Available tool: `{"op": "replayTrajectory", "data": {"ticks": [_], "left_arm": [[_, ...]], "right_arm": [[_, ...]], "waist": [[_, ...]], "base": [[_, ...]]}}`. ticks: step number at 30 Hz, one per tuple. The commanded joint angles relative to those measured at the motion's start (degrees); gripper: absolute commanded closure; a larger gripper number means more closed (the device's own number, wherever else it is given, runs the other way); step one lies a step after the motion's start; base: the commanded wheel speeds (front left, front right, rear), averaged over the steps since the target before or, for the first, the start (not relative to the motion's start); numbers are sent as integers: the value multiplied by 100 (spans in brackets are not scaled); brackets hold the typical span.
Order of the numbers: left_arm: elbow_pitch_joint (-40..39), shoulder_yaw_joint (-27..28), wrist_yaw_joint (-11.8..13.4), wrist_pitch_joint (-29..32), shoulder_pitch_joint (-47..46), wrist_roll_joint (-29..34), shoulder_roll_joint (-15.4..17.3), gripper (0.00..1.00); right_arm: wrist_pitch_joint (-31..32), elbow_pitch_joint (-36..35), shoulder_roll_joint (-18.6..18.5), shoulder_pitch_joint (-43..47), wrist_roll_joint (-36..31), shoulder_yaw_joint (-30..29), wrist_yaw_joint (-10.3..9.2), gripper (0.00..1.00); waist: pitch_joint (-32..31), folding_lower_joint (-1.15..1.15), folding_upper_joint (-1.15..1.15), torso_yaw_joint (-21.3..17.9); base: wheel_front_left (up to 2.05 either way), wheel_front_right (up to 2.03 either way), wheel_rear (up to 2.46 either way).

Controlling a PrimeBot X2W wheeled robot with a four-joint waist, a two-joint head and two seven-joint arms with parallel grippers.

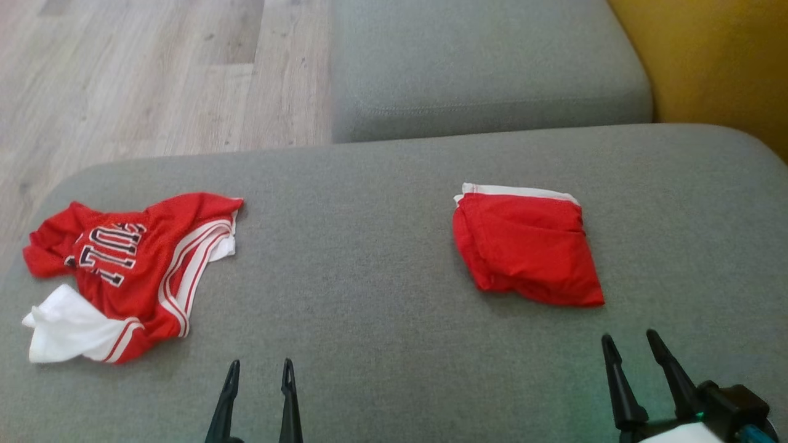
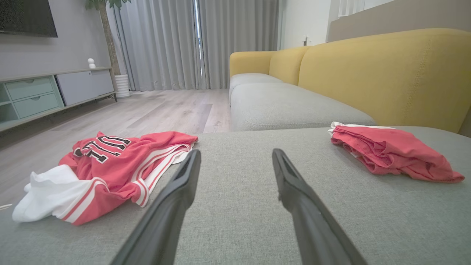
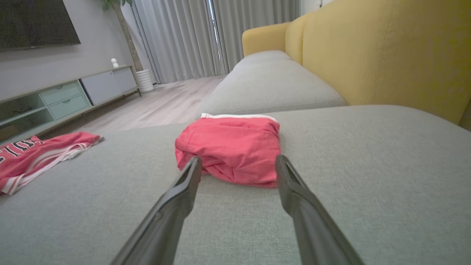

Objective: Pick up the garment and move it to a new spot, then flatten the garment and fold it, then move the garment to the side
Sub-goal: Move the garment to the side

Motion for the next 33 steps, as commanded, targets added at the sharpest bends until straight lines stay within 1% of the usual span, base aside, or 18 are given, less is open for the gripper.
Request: {"op": "replayTrajectory", "data": {"ticks": [1,4,8,16,21,24,28,29,30,31,32,33], "left_arm": [[-200,132,-21,-28,-298,-83,-33,0],[-204,84,-10,-28,-368,-120,-33,0],[-206,17,25,-28,-470,-86,-33,0],[-231,-136,24,-28,-896,-48,-33,0],[-186,-258,36,-28,-1166,-69,-33,0],[-172,-301,45,-28,-1256,-78,-33,0],[-152,-382,72,-28,-1398,-102,-33,0],[-148,-399,79,-28,-1425,-110,-33,0],[-143,-414,87,-28,-1449,-116,-33,0],[-138,-427,92,-28,-1470,-122,-33,0],[-134,-436,98,-28,-1489,-126,-33,0],[-131,-443,104,-28,-1507,-131,-33,0]], "right_arm": [[-62,-26,-186,-268,47,101,39,0],[-35,351,-252,-471,182,128,39,0],[167,747,-301,-945,324,-17,39,0],[1111,1341,-456,-2186,641,-269,39,0],[1621,1759,-627,-2839,949,-216,39,0],[1713,1960,-683,-3066,1056,-208,39,0],[1891,2439,-731,-3386,1212,-34,39,1],[1929,2546,-713,-3446,1290,21,39,10],[1972,2648,-686,-3499,1384,81,39,52],[2036,2726,-648,-3543,1505,172,39,71],[2081,2778,-618,-3584,1642,253,39,93],[2100,2818,-608,-3625,1767,328,39,100]], "waist": [[100,0,0,47],[227,0,0,90],[454,0,0,152],[1222,0,0,260],[1523,0,0,301],[1614,0,0,312],[1735,0,0,335],[1756,0,0,338],[1774,0,0,341],[1791,0,0,343],[1807,0,0,340],[1822,0,0,336]], "base": [[0,0,0],[0,0,0],[0,0,0],[0,0,0],[0,0,0],[0,0,0],[0,0,0],[0,0,0],[0,0,0],[0,0,0],[0,0,0],[0,0,0]]}}
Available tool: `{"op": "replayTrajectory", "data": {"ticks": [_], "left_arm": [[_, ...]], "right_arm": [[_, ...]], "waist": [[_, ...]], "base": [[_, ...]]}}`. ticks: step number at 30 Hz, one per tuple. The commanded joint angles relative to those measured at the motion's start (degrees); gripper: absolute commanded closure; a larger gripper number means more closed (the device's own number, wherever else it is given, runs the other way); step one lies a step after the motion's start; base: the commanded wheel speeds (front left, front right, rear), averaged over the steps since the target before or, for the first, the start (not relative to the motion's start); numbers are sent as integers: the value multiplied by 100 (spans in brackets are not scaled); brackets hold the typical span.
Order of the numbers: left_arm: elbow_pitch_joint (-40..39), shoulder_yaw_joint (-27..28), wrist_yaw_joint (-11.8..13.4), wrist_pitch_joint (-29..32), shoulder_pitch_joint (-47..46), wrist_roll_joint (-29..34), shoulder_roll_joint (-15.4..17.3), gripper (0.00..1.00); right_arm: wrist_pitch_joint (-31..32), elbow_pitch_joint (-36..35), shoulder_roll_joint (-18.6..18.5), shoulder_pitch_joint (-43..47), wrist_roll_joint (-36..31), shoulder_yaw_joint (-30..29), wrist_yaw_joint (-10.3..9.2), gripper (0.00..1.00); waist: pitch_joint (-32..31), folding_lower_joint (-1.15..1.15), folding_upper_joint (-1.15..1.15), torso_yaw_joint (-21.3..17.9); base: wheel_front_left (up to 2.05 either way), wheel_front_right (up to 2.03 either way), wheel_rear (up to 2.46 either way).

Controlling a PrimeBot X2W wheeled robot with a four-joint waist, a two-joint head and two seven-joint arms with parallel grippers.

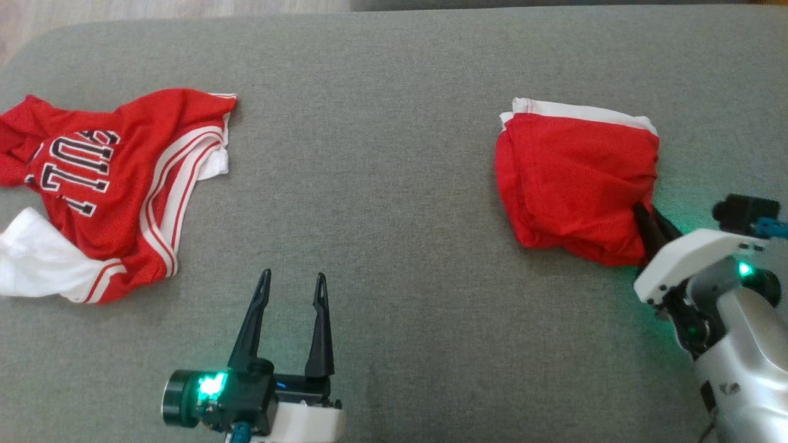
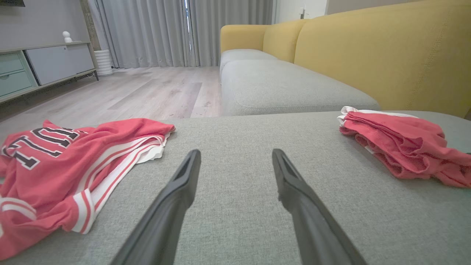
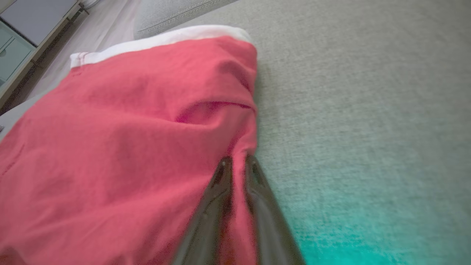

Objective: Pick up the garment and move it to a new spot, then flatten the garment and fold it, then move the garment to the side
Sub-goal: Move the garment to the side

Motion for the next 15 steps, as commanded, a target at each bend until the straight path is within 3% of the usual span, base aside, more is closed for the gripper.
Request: {"op": "replayTrajectory", "data": {"ticks": [1,7,15], "left_arm": [[-139,124,47,-28,-182,-45,-11,0],[-198,150,76,-28,-272,-65,-11,0],[-196,195,-32,-28,-579,80,-11,0]], "right_arm": [[40,-97,-22,-131,68,203,39,100],[-428,-38,-571,-539,134,588,39,100],[-661,254,-1401,-1217,-17,407,39,100]], "waist": [[14,0,0,-13],[213,0,0,-325],[721,0,0,-830]], "base": [[0,0,0],[0,0,0],[0,0,0]]}}
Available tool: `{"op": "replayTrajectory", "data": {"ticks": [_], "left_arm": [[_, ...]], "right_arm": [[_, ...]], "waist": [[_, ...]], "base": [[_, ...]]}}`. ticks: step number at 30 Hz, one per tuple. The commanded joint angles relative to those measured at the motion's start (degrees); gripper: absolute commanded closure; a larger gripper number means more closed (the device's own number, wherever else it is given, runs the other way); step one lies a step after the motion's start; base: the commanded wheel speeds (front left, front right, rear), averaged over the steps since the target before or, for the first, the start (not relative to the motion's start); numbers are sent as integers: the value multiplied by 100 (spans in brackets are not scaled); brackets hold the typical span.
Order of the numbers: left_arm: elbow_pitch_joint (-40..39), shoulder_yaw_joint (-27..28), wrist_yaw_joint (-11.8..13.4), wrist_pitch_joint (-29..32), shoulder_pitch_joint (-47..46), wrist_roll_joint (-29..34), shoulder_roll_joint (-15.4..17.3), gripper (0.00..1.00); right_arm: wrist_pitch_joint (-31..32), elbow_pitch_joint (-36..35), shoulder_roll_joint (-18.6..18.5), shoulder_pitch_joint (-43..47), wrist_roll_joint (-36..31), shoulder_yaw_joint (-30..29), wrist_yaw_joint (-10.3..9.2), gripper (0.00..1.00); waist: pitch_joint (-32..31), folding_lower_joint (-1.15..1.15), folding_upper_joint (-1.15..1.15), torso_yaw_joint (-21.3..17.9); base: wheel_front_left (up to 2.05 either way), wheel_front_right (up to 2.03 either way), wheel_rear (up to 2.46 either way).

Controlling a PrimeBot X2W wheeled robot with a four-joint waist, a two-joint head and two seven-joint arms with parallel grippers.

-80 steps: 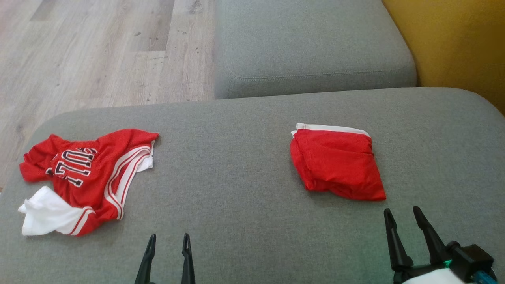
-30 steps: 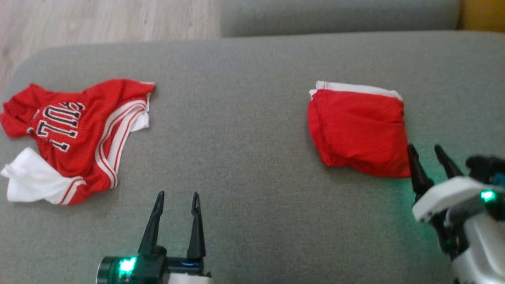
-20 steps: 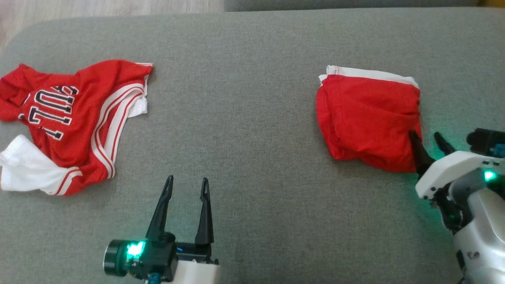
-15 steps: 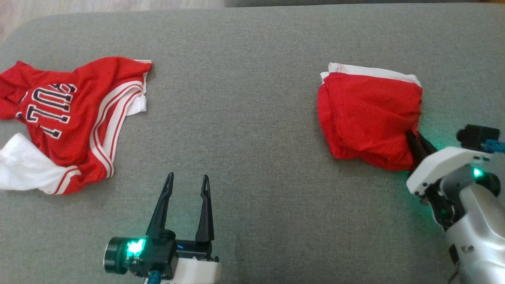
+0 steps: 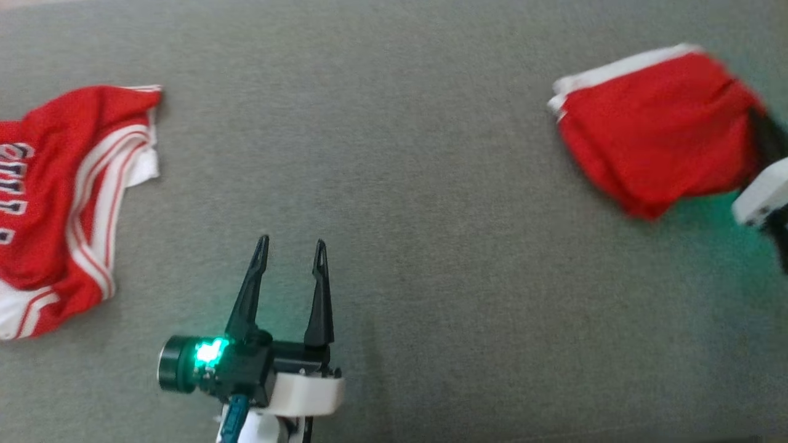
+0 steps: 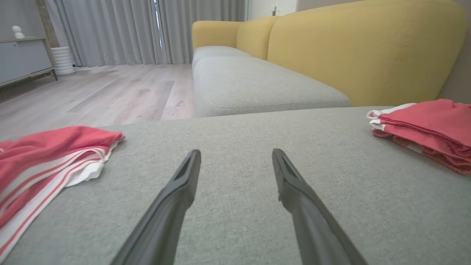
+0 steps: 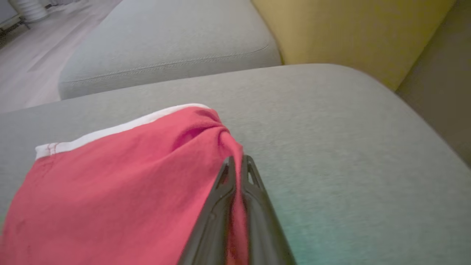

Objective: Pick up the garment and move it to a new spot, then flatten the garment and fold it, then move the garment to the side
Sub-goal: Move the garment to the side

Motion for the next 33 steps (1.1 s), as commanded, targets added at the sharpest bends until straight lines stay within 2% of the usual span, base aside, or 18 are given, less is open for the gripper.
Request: {"op": "replayTrajectory", "data": {"ticks": [1,7,11,12,13,17,21,23,28,33], "left_arm": [[-160,174,-44,-28,-208,107,-8,0],[-126,242,-161,-28,-456,258,24,0],[-82,261,-223,-28,-572,338,65,0],[-70,262,-237,-28,-593,350,71,0],[-55,259,-252,-28,-611,363,79,0],[21,255,-277,-28,-615,379,82,0],[55,275,-248,-28,-494,327,71,0],[82,292,-214,-28,-371,276,60,0],[154,357,-119,-28,-42,91,29,0],[160,397,-87,-28,234,-108,7,0]], "right_arm": [[-135,-36,-298,-170,-78,-60,39,100],[-306,300,-651,-546,-196,-281,39,100],[-553,497,-762,-751,-332,-430,39,100],[-659,569,-797,-798,-427,-460,39,68],[-785,645,-821,-846,-557,-477,39,0],[-1298,992,-671,-999,-1085,-691,39,0],[-1503,933,-333,-913,-1542,-788,39,0],[-1541,678,18,-692,-1690,-779,39,0],[-1552,-483,846,390,-1923,-562,39,0],[-1553,-1455,1596,1678,-1799,-284,39,0]], "waist": [[286,-1,0,-269],[604,-1,0,-557],[685,-1,0,-652],[694,-1,0,-659],[693,-1,0,-661],[507,-1,0,-618],[196,-1,0,-566],[-62,-1,0,-521],[-721,-1,0,-346],[-1287,-1,0,-84]], "base": [[0,0,0],[0,0,0],[0,0,0],[0,0,0],[0,0,0],[0,0,0],[0,0,0],[0,0,0],[0,0,0],[0,0,0]]}}
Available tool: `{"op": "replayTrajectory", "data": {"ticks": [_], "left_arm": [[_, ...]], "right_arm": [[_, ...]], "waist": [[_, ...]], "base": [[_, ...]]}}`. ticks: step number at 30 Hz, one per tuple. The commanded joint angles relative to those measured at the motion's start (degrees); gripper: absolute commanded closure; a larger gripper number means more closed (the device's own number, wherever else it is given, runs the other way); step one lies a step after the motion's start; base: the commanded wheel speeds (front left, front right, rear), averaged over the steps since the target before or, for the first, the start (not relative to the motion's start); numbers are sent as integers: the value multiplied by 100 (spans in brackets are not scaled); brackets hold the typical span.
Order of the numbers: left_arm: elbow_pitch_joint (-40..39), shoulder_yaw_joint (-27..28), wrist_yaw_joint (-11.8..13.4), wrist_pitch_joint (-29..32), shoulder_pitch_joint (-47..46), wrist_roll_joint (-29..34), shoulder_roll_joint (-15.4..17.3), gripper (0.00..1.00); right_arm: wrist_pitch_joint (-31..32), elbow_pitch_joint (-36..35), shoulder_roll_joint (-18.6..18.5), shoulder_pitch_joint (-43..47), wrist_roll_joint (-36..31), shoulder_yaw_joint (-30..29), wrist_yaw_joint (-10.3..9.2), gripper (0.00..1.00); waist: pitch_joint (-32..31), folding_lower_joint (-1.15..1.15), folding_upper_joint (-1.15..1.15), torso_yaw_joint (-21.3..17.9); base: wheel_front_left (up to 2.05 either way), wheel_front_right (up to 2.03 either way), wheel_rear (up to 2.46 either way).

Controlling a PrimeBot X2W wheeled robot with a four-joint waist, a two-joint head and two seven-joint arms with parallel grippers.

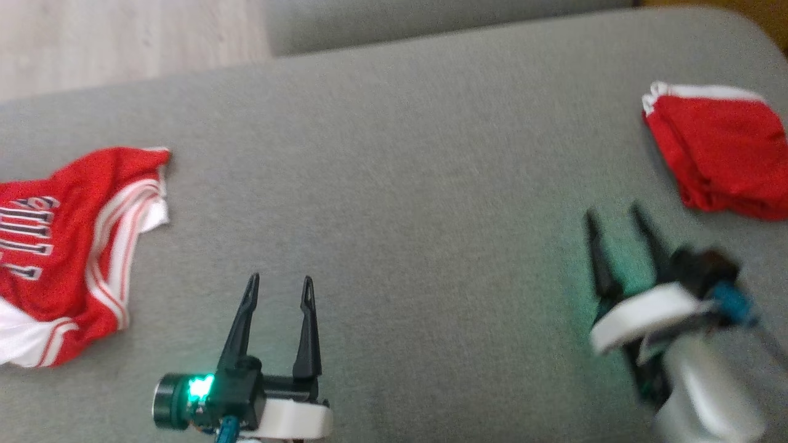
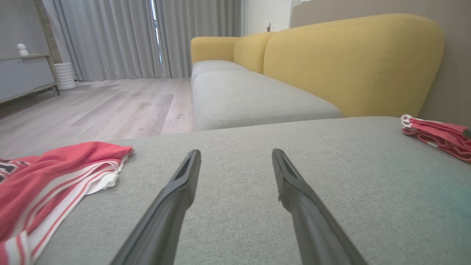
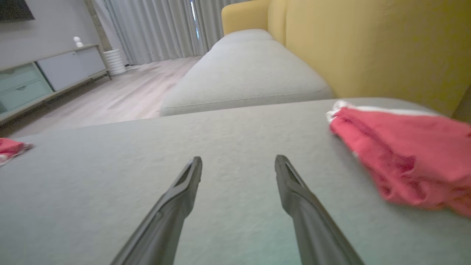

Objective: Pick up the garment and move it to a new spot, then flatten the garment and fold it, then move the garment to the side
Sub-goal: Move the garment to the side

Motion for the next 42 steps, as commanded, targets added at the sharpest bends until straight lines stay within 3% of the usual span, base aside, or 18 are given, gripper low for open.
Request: {"op": "replayTrajectory", "data": {"ticks": [1,6,17,29,42], "left_arm": [[-173,197,7,-28,-41,-20,-17,0],[-263,320,34,-28,254,-179,-25,0],[-802,731,30,-28,822,-52,-28,0],[-536,940,-232,-28,1281,264,-28,0],[-400,933,-255,-28,1245,255,-29,0]], "right_arm": [[-63,-275,25,-4,29,142,39,0],[-64,-926,299,883,36,348,39,0],[-64,-1840,401,1933,-278,-236,39,0],[-64,-1940,585,2567,-656,-439,39,0],[-64,-1887,644,2552,-709,-432,39,0]], "waist": [[-445,2,0,287],[-927,2,0,509],[-1501,2,0,725],[-1702,2,0,771],[-1695,2,0,716]], "base": [[0,0,0],[0,0,0],[0,0,0],[0,0,0],[0,0,0]]}}
